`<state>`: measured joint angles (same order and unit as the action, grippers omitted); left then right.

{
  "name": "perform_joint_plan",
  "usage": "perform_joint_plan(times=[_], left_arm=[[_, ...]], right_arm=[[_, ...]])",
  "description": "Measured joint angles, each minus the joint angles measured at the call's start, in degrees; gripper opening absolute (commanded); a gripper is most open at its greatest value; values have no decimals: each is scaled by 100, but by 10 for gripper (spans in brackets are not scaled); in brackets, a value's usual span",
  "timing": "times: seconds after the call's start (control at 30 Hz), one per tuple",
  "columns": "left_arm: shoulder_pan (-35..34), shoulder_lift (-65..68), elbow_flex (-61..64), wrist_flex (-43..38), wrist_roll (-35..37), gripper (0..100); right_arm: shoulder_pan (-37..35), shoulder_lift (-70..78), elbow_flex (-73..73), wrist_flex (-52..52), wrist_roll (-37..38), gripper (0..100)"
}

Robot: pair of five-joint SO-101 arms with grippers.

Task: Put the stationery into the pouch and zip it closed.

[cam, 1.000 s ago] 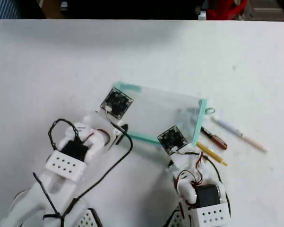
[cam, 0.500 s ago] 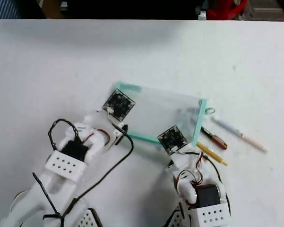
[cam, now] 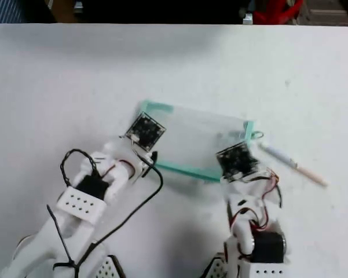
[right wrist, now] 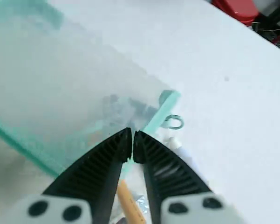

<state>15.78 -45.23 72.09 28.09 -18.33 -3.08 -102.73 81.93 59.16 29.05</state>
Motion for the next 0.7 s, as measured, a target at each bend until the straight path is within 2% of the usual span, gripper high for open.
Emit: perform_joint_plan(times=[0.1, 0.23, 0.43, 0.6, 0.7], left_arm=[[0, 0, 0, 0, 0, 195], [0, 0, 0, 0, 0, 195], [0, 0, 0, 0, 0, 195], [0, 0, 0, 0, 0, 195], [0, 0, 0, 0, 0, 195]], right_arm=[[202, 9, -352, -26, 44, 18], [-88, 615, -1160, 308, 53, 18], [0, 3095, -2875, 756, 53, 21], [633, 5319, -4484, 1266, 123, 31], [1046, 6198, -5196, 1275, 642, 143]])
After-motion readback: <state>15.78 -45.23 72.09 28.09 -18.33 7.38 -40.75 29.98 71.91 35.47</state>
